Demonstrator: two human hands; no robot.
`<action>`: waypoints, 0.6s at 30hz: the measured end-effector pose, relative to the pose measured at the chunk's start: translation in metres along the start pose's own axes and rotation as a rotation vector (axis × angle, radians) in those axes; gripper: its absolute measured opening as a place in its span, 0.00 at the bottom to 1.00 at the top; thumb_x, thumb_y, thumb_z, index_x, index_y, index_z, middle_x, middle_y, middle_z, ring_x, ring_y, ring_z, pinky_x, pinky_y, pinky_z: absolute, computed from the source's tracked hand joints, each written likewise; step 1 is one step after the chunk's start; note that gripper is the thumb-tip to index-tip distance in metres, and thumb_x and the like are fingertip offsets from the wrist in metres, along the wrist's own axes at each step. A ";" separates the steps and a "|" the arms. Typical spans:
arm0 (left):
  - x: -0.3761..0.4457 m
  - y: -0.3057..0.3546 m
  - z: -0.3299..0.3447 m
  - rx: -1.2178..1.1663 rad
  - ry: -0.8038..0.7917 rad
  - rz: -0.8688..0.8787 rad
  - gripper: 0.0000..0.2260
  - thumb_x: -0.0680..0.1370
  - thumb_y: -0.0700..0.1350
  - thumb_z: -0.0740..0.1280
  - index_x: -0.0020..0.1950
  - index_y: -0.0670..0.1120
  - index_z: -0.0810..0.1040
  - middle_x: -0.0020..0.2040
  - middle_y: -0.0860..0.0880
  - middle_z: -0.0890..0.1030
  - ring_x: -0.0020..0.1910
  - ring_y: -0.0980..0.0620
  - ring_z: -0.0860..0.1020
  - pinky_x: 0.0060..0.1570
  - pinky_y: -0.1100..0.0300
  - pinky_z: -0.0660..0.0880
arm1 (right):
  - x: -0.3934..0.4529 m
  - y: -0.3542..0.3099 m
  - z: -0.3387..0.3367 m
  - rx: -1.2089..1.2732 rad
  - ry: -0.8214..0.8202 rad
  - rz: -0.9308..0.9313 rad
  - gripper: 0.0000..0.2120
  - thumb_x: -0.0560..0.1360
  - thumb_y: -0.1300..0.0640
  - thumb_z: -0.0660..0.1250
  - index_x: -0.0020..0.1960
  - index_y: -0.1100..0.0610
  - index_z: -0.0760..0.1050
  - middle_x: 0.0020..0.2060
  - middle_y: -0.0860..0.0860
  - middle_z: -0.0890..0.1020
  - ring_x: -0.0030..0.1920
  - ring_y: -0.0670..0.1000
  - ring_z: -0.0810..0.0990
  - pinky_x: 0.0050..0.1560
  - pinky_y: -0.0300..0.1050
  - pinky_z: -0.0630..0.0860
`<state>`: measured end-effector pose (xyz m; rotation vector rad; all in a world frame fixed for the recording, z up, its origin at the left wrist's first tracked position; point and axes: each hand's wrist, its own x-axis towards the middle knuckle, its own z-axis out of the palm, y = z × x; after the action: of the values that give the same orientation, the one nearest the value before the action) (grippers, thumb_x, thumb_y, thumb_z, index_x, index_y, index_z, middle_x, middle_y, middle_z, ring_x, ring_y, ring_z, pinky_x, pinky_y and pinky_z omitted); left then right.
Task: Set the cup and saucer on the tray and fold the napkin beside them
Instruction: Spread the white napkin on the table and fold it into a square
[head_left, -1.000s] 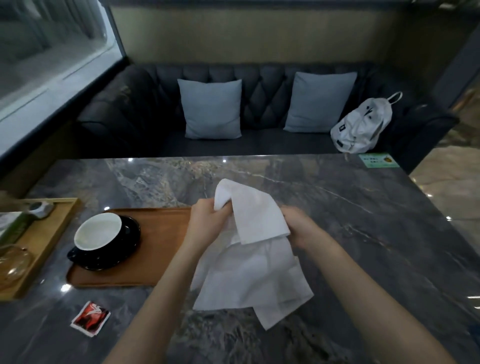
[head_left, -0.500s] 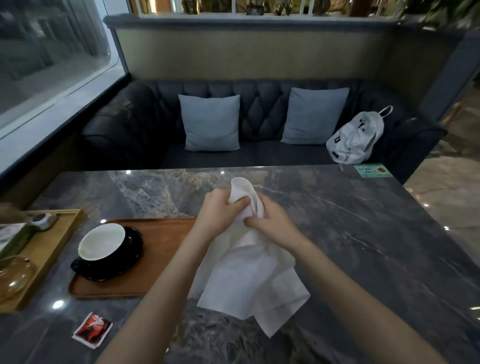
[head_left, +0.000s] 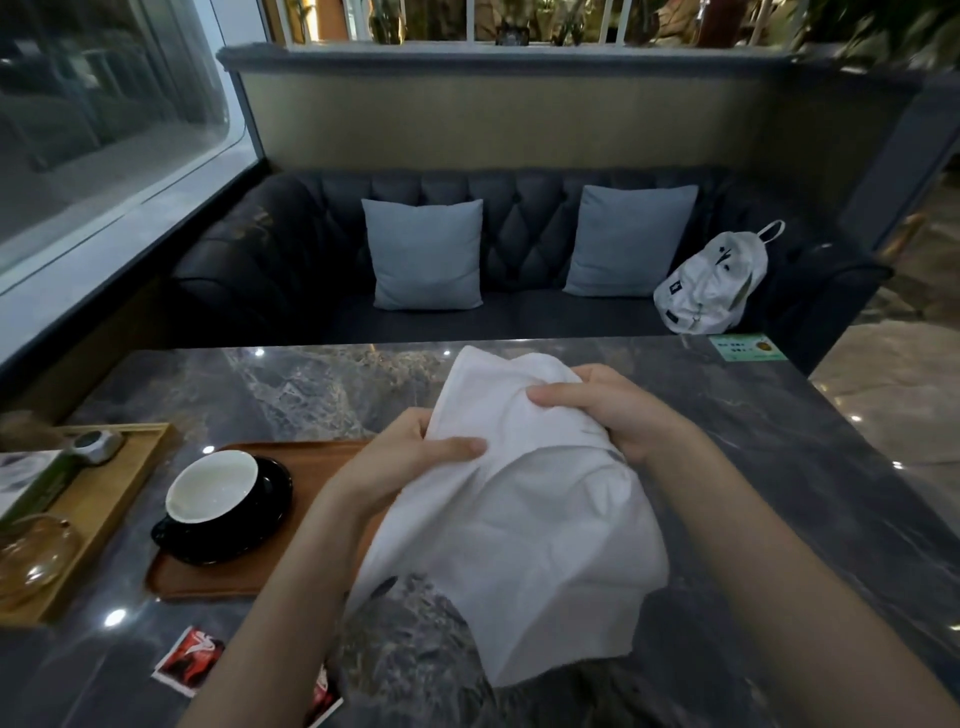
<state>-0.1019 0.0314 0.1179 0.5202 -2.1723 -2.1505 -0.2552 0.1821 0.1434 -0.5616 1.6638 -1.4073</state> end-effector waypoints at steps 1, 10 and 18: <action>-0.001 -0.002 0.001 -0.105 -0.018 -0.040 0.05 0.67 0.44 0.72 0.40 0.44 0.83 0.39 0.48 0.84 0.37 0.52 0.82 0.37 0.61 0.79 | -0.001 0.001 -0.002 0.060 -0.038 0.033 0.09 0.67 0.60 0.71 0.46 0.62 0.80 0.38 0.54 0.85 0.39 0.50 0.84 0.39 0.42 0.80; 0.021 -0.053 -0.018 -0.227 -0.019 -0.320 0.07 0.73 0.41 0.67 0.47 0.39 0.79 0.40 0.43 0.83 0.35 0.50 0.82 0.38 0.60 0.79 | 0.029 0.060 -0.016 0.001 0.051 0.286 0.15 0.70 0.60 0.70 0.55 0.65 0.77 0.46 0.58 0.84 0.45 0.54 0.83 0.48 0.46 0.78; 0.040 -0.095 -0.044 0.268 0.171 -0.250 0.03 0.73 0.38 0.69 0.44 0.43 0.81 0.38 0.50 0.82 0.41 0.51 0.79 0.39 0.64 0.74 | 0.056 0.103 -0.023 -0.256 0.252 0.271 0.10 0.73 0.59 0.65 0.48 0.65 0.79 0.41 0.58 0.82 0.42 0.56 0.79 0.45 0.47 0.73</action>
<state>-0.1089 -0.0197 0.0181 1.0016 -2.4191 -1.8386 -0.2843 0.1781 0.0273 -0.2909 2.0549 -1.1102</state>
